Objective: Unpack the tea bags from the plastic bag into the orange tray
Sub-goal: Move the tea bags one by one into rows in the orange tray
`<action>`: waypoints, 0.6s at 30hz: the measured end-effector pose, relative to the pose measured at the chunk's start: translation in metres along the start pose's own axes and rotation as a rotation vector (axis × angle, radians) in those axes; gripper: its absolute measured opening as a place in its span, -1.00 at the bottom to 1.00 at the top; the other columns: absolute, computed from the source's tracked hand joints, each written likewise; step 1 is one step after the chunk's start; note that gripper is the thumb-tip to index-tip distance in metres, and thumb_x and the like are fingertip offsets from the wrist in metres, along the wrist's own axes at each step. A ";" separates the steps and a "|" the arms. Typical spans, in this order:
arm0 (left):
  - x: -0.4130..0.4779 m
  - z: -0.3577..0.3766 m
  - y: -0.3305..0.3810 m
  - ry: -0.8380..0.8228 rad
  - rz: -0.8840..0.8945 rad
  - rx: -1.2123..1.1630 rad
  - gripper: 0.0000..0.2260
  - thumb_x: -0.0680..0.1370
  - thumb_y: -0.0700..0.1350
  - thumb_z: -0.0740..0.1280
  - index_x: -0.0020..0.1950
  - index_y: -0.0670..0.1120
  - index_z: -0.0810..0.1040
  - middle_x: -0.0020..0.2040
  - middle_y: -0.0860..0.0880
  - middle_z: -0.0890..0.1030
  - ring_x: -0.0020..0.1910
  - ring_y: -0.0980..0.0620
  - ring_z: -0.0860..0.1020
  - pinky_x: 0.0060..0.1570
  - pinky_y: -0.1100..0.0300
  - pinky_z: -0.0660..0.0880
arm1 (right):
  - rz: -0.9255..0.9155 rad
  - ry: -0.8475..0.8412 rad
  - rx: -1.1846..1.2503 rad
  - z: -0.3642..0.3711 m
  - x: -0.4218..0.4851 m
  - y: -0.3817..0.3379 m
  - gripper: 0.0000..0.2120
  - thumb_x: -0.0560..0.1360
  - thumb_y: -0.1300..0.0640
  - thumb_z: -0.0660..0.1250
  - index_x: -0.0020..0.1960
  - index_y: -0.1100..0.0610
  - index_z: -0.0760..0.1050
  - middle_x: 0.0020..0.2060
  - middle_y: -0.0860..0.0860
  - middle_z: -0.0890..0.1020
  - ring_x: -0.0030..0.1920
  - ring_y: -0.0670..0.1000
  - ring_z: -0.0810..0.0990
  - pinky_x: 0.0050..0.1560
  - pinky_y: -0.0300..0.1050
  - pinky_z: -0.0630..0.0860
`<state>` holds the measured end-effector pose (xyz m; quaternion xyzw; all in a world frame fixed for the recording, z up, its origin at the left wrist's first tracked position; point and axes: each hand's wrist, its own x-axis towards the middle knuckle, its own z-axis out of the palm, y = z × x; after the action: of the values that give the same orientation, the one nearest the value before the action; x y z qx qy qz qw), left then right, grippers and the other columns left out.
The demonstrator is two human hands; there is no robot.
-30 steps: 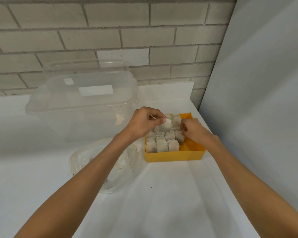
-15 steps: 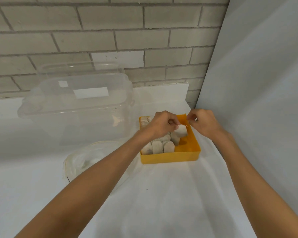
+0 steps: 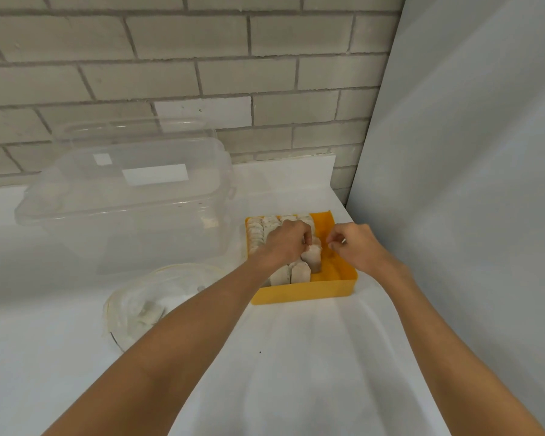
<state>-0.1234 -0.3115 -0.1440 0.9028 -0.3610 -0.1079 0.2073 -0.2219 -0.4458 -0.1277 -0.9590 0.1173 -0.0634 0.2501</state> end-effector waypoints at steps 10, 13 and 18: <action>-0.005 0.008 -0.004 0.054 -0.038 0.014 -0.89 0.52 -0.20 0.32 0.00 -0.01 0.50 0.04 -0.06 0.56 0.02 -0.08 0.53 -0.12 0.08 0.44 | 0.004 -0.006 0.022 -0.002 -0.002 -0.004 -0.86 0.55 0.28 0.28 0.03 0.18 0.60 -0.03 0.06 0.64 -0.07 -0.04 0.52 -0.05 -0.24 0.43; -0.008 0.007 -0.004 0.051 -0.048 -0.041 -0.86 0.51 -0.20 0.34 0.03 -0.02 0.49 0.02 -0.05 0.57 0.01 -0.06 0.54 -0.10 0.05 0.49 | 0.000 -0.008 0.020 -0.004 -0.002 -0.006 -0.86 0.55 0.27 0.28 0.04 0.18 0.60 -0.02 0.06 0.64 -0.07 -0.05 0.51 -0.05 -0.25 0.41; -0.019 -0.007 -0.006 0.085 -0.033 -0.110 -0.80 0.53 -0.16 0.35 0.15 -0.05 0.49 0.00 -0.02 0.62 0.05 -0.02 0.54 0.02 0.01 0.52 | -0.018 0.003 0.011 -0.005 0.000 -0.014 -0.84 0.54 0.28 0.29 0.05 0.19 0.61 -0.01 0.07 0.66 -0.04 -0.04 0.54 -0.04 -0.28 0.40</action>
<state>-0.1315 -0.2926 -0.1397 0.8996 -0.3305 -0.0929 0.2700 -0.2198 -0.4365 -0.1167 -0.9586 0.1084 -0.0676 0.2545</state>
